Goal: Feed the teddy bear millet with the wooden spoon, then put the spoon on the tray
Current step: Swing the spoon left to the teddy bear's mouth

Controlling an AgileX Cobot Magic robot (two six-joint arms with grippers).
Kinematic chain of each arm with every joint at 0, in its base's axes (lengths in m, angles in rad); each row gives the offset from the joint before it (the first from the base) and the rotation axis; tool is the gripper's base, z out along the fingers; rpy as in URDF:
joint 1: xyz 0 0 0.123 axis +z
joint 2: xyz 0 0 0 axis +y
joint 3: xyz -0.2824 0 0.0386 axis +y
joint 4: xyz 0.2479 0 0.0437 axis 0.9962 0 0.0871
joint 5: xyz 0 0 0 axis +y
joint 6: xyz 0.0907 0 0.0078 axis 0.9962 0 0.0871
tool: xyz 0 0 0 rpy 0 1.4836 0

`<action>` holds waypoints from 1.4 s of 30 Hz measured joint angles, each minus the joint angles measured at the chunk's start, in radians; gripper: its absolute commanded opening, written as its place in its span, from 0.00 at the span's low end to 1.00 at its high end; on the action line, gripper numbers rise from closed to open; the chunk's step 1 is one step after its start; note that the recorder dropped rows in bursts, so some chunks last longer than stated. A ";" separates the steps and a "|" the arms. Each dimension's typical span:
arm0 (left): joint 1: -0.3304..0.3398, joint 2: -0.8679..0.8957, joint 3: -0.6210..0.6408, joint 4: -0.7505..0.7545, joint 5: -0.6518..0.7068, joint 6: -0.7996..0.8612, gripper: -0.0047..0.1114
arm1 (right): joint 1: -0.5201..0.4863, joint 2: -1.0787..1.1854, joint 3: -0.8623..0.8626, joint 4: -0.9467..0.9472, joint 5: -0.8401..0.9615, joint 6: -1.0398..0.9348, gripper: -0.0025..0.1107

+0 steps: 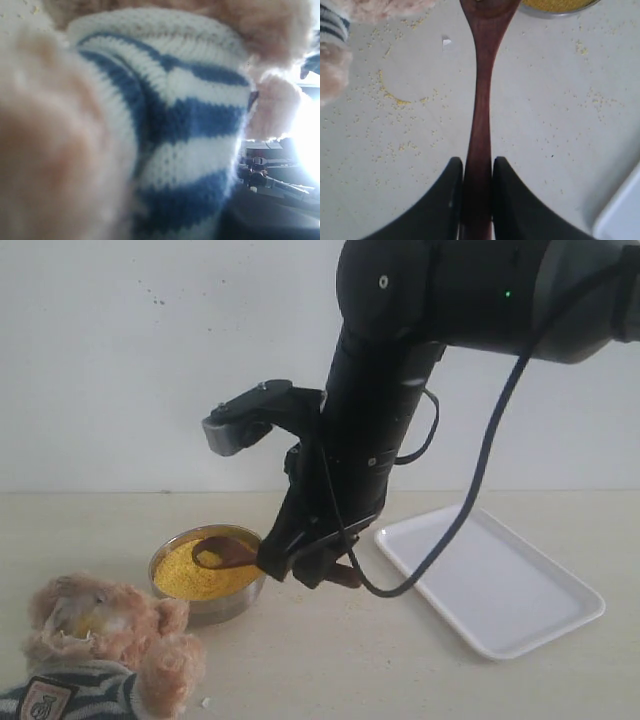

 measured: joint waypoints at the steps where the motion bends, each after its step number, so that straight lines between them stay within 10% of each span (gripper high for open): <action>1: 0.000 0.000 0.000 -0.001 0.000 0.000 0.07 | 0.002 0.000 0.009 0.000 0.002 0.000 0.02; 17: 0.000 0.000 0.001 -0.038 0.000 0.067 0.07 | 0.241 0.000 0.019 -0.134 -0.120 0.010 0.02; 42: 0.000 0.000 0.001 -0.039 0.000 0.071 0.07 | 0.262 0.000 0.019 -0.227 -0.197 -0.007 0.02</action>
